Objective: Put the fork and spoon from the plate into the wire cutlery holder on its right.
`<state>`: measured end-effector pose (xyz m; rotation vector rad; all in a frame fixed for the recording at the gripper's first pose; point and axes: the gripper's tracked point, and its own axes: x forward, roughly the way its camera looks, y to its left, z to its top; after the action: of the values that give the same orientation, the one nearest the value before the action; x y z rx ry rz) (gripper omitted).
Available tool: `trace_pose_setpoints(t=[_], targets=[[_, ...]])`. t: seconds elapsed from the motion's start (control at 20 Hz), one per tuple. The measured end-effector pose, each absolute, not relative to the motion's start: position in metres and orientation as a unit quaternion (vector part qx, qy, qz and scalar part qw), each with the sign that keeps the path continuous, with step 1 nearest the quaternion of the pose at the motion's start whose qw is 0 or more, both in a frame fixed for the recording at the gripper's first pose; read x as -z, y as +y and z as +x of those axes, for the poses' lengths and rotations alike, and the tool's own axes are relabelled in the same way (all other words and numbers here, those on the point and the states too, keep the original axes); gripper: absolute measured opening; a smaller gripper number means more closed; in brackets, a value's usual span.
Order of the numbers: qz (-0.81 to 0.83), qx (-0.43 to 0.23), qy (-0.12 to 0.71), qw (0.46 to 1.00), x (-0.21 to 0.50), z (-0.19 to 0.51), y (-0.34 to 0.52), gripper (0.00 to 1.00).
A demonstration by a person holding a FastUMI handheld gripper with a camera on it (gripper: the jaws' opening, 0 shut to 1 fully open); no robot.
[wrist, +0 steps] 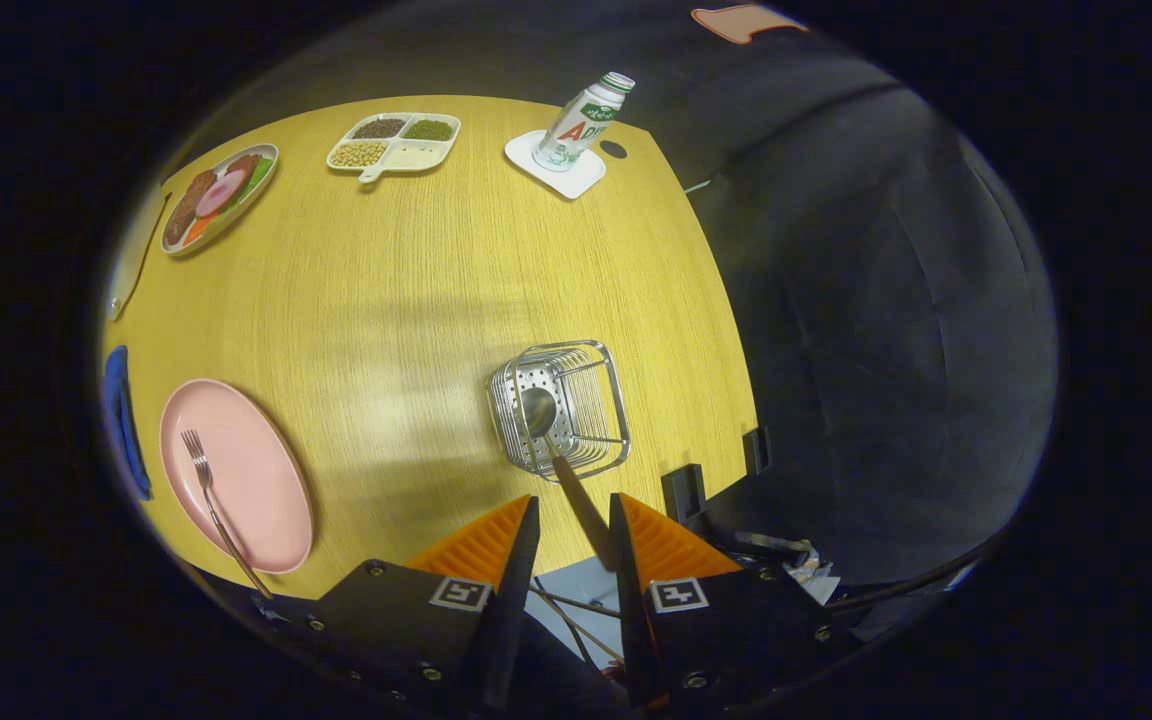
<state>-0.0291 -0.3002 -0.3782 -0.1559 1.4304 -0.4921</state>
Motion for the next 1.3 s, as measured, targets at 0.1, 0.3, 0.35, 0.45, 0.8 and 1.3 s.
trace_pose_setpoints(t=[0.1, 0.3, 0.35, 0.45, 0.8, 1.3], targets=[[-0.077, 0.222, 0.646, 0.727, 0.376, -0.027, -0.299, 0.43], [-0.086, 0.216, 0.645, 0.728, 0.375, -0.025, -0.290, 0.43], [-0.089, 0.213, 0.645, 0.728, 0.374, -0.025, -0.287, 0.43], [-0.095, 0.208, 0.644, 0.730, 0.373, -0.023, -0.280, 0.43], [-0.122, 0.171, 0.643, 0.736, 0.374, -0.013, -0.236, 0.43], [-0.173, 0.094, 0.639, 0.744, 0.383, -0.004, -0.145, 0.43]])
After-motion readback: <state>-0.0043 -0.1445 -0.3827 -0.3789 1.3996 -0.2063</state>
